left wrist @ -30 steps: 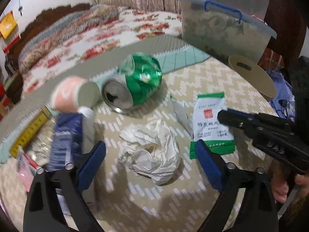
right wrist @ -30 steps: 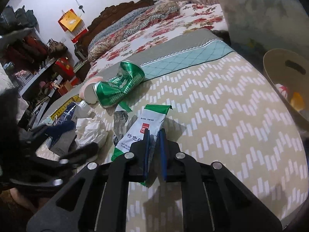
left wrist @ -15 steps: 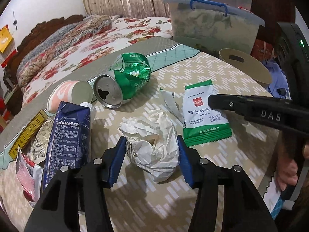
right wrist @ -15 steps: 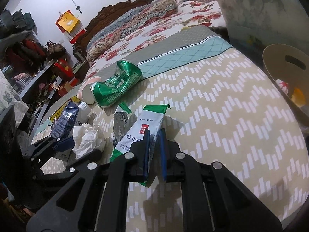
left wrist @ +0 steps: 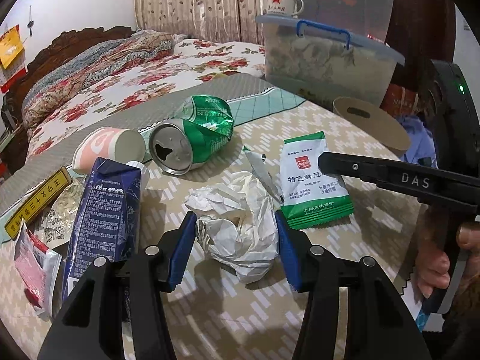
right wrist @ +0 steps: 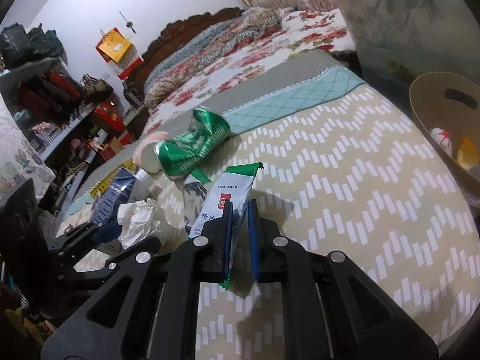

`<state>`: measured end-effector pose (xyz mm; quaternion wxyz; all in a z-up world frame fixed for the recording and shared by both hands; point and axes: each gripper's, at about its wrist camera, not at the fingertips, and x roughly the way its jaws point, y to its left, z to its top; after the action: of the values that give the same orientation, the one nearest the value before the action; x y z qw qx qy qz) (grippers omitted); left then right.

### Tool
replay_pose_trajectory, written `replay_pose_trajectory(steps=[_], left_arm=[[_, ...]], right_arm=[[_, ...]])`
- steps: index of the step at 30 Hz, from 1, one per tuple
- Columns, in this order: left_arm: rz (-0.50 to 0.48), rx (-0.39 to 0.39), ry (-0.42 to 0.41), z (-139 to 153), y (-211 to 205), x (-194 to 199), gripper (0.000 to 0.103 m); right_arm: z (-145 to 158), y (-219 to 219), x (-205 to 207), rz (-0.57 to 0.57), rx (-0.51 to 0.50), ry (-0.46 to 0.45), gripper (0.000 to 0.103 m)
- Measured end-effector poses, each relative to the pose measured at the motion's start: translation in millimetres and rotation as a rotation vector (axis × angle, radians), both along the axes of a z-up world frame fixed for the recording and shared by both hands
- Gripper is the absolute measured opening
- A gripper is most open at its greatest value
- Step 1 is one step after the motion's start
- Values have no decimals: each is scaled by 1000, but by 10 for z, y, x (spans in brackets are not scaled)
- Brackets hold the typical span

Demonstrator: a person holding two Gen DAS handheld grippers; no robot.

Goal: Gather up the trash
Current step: 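Lower the left tool over the crumpled white tissue while the right tool holds the packet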

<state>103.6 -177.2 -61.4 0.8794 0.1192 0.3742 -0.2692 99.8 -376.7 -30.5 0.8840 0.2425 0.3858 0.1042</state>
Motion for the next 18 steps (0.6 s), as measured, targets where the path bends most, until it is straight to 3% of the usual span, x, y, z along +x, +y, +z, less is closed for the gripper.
replay_pose_trajectory(steps=[18], left_arm=[[-9, -9, 1, 11, 13, -25, 50]], right_arm=[[15, -17, -17, -6, 18, -18, 13]])
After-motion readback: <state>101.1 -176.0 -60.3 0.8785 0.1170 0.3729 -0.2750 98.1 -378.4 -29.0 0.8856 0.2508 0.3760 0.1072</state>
